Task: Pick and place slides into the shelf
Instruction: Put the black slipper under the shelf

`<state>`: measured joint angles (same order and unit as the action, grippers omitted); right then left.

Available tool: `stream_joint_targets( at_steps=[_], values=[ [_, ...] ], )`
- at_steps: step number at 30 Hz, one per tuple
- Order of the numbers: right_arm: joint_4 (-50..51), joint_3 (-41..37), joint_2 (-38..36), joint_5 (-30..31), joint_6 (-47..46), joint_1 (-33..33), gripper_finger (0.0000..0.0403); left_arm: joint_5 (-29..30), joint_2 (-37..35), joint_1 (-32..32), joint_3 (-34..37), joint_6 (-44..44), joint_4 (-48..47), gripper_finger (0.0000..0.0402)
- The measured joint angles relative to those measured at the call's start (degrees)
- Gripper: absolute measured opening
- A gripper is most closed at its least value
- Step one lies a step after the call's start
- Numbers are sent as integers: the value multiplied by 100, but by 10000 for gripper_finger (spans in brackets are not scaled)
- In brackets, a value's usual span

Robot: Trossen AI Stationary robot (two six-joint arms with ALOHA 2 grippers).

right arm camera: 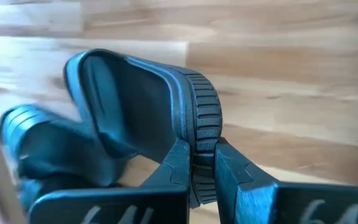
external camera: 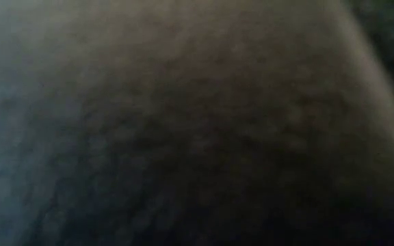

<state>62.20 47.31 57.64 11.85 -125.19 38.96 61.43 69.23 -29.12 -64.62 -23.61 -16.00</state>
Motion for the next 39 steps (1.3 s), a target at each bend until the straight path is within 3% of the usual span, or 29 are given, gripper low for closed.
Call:
stream_joint_targets(
  at_steps=[6,12,24,34,39],
  values=[
    [-93,-98,12,-35,-33,-76,7,-87,0,0,0,618,-623,243],
    [-1372,-689,16,223,57,-258,7,-100,0,-2,0,1172,-1145,243],
    [-3109,-1509,82,387,268,-490,11,-94,0,0,0,1192,-1118,243],
    [-4459,-1930,534,-68,687,-597,65,-78,0,-1,0,1286,-1115,243],
    [-4969,-1935,919,-441,1068,-688,90,-79,0,-2,-2,2034,-1572,243]
  ],
)
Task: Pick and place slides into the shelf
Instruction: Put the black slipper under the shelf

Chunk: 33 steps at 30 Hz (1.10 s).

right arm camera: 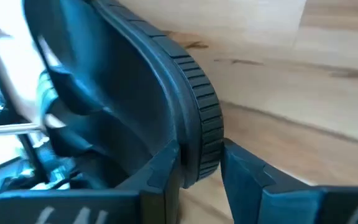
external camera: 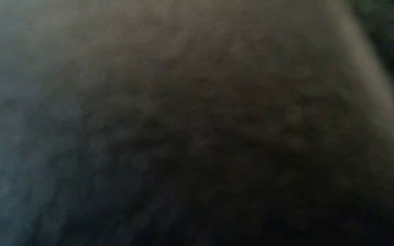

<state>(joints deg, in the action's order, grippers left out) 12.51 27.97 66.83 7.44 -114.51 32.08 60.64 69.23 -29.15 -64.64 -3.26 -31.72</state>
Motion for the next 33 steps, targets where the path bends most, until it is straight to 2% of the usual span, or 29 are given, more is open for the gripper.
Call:
stream_joint_targets(
  at_steps=[8,14,17,21,33],
  values=[
    [-168,-2,273,83,370,-139,122,-588,0,0,0,2816,-2060,243],
    [-151,-2,258,100,403,-241,126,-1748,-2,-11,85,3974,-2877,222],
    [-151,0,258,45,444,-250,126,-2377,9,-11,407,4205,-2748,196],
    [-215,0,258,48,515,-250,126,-2805,9,-11,980,4536,-2144,161],
    [-437,9,264,582,2,-253,126,-2859,4,-11,2473,5336,-551,85]
  ],
)
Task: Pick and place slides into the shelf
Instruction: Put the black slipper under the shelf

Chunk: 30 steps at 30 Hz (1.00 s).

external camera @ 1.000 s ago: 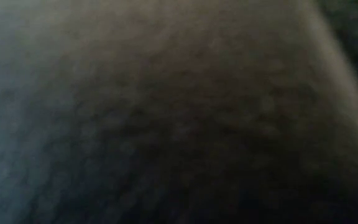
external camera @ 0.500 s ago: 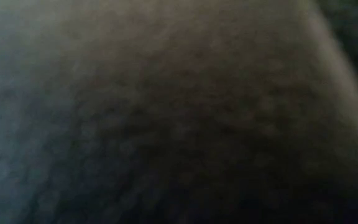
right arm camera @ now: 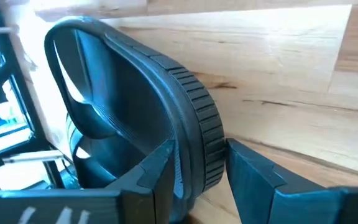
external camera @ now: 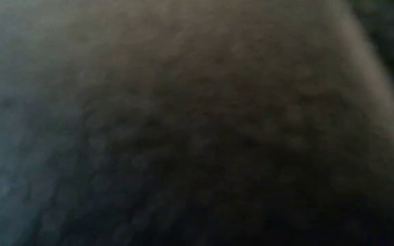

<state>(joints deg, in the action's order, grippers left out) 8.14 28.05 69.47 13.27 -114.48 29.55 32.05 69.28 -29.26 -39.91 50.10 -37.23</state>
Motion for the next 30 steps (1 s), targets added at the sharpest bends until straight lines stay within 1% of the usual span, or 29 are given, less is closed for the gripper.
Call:
stream_joint_targets(
  at_steps=[4,8,12,17,20,25,30],
  values=[
    [-81,0,224,-275,-61,-78,126,45,2,0,536,85,1046,67],
    [-509,0,648,-351,33,-192,126,164,4,0,867,-58,1905,52],
    [-1077,2,992,-323,268,-304,126,207,13,4,948,-76,2098,39],
    [-1098,2,1132,-46,298,-307,126,225,164,4,952,5,2102,25],
    [-1142,2,1128,120,435,-307,126,336,382,4,954,208,2157,15],
    [-1139,2,1034,373,663,-283,126,465,746,7,954,284,2657,2],
    [-1086,2,819,478,697,-220,126,457,906,7,954,486,2732,4]
  ],
)
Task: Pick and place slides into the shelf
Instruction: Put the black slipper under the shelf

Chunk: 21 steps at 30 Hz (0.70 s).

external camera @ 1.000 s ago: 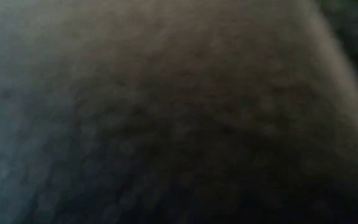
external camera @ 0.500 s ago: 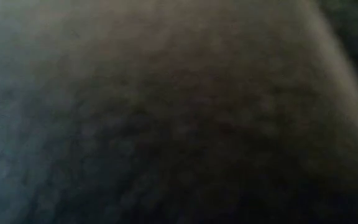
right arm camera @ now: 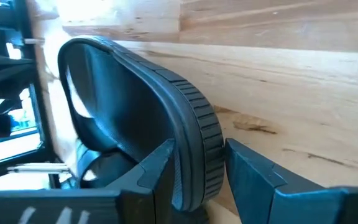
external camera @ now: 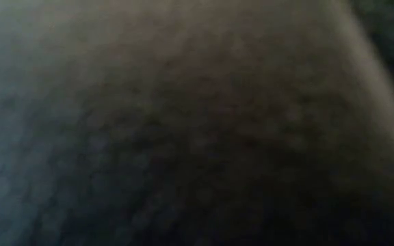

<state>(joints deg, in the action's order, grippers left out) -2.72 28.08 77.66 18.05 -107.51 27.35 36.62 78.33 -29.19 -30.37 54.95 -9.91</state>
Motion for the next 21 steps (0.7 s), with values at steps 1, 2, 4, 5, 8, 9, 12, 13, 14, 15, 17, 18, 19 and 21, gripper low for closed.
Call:
stream_joint_targets(
  at_steps=[1,2,4,5,8,9,12,13,14,15,17,18,19,21],
  values=[
    [-3,0,-40,10,-1,9,126,0,12,0,0,41,-6,6],
    [20,0,-80,19,-16,27,126,-4,14,0,0,64,-13,7],
    [126,0,-180,60,-53,70,126,-65,12,0,0,86,2,9],
    [148,2,-224,113,-58,90,126,-120,12,0,0,86,-5,10],
    [477,7,-368,238,-359,171,126,-242,12,0,0,88,-17,8],
    [605,7,-404,277,-457,199,126,-262,12,0,0,88,-33,8],
    [945,7,-520,309,-613,323,126,-264,12,-2,0,97,-42,5],
    [1038,7,-556,331,-660,365,126,-264,12,-2,0,97,-39,5],
    [1142,7,-603,354,-700,411,126,-265,12,-2,0,97,-37,5],
    [1206,7,-649,416,-705,449,126,-276,12,0,0,97,-43,6],
    [1378,7,-754,496,-701,525,126,-280,12,-2,0,90,-57,5],
    [1497,7,-812,560,-668,565,126,-280,12,-1,0,90,-55,5],
    [1602,7,-843,664,-605,603,124,-280,12,-2,0,92,-55,5],
    [1947,7,-874,877,-501,681,116,-278,12,-1,2,108,-57,5]
  ],
)
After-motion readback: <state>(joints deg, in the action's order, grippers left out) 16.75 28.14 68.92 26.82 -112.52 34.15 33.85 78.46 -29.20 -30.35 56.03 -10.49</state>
